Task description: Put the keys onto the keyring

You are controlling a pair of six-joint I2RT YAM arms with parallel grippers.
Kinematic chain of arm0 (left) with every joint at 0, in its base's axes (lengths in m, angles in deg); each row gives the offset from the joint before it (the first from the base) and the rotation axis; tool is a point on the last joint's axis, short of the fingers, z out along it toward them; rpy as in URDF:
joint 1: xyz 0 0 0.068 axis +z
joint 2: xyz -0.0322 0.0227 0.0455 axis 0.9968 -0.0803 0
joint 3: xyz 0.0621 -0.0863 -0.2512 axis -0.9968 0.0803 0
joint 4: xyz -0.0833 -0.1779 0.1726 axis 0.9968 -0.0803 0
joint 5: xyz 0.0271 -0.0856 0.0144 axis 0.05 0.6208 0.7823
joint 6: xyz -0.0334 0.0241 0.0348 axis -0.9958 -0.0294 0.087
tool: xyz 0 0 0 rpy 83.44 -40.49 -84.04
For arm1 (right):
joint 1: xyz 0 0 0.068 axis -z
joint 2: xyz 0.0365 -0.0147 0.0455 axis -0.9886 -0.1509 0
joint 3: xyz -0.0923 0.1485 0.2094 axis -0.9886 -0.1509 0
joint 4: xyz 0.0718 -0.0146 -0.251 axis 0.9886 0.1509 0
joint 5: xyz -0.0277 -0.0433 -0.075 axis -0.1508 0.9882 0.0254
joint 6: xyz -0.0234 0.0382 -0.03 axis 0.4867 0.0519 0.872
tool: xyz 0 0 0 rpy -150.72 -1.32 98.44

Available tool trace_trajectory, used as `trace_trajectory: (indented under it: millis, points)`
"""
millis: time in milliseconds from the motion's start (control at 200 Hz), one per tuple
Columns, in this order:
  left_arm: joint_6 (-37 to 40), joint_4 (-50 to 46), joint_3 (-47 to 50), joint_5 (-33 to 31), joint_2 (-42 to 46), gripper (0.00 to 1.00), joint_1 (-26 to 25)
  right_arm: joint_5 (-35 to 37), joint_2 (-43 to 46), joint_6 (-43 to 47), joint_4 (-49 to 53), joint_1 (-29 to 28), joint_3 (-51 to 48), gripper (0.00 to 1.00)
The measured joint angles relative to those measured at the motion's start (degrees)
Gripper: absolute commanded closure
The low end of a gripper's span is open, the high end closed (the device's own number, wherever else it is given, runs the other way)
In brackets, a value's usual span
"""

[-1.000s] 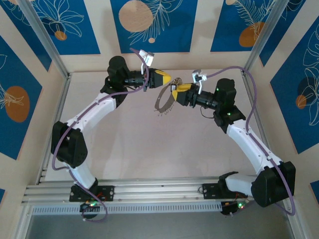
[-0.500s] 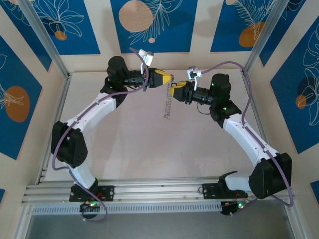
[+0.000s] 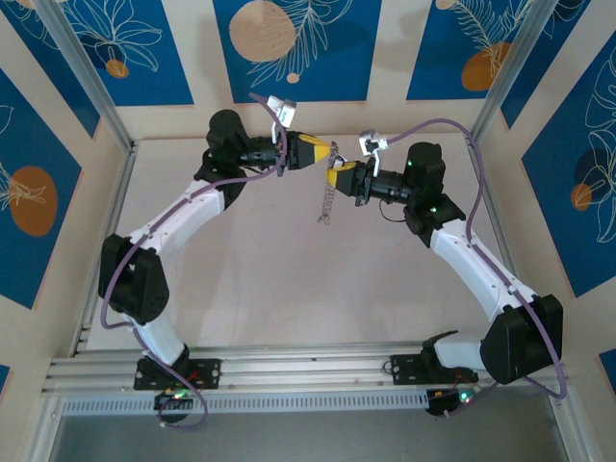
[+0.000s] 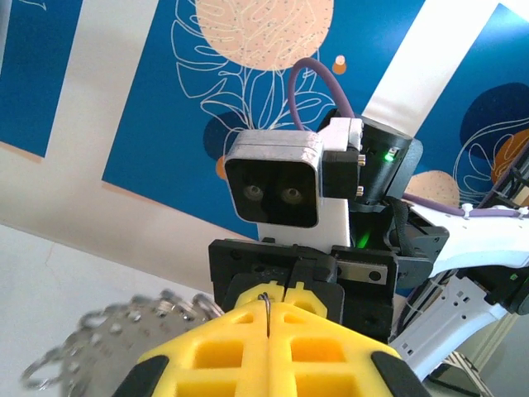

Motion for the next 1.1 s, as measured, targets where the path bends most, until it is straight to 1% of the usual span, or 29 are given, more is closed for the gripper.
trace_trajectory:
  millis: [195,430,950,1100]
  points:
    - [-0.8,1.0,1.3,-1.1,0.1,1.0,0.0,-0.2,0.0,-0.9,-0.2,-0.7,-0.3,1.0]
    - [-0.8,1.4,3.1,-2.3,1.5,1.0,-0.3,-0.6,-1.2,-0.9,0.1,-3.2,-0.3,1.0]
    - [-0.8,2.3,3.7,-4.4,2.8,1.0,-0.3,-0.6,-1.7,-1.1,0.1,-3.4,-0.3,1.0]
    - [-0.8,2.3,4.0,-4.5,2.8,1.0,-0.3,-0.6,-3.2,-1.3,-0.3,-4.2,0.3,1.0]
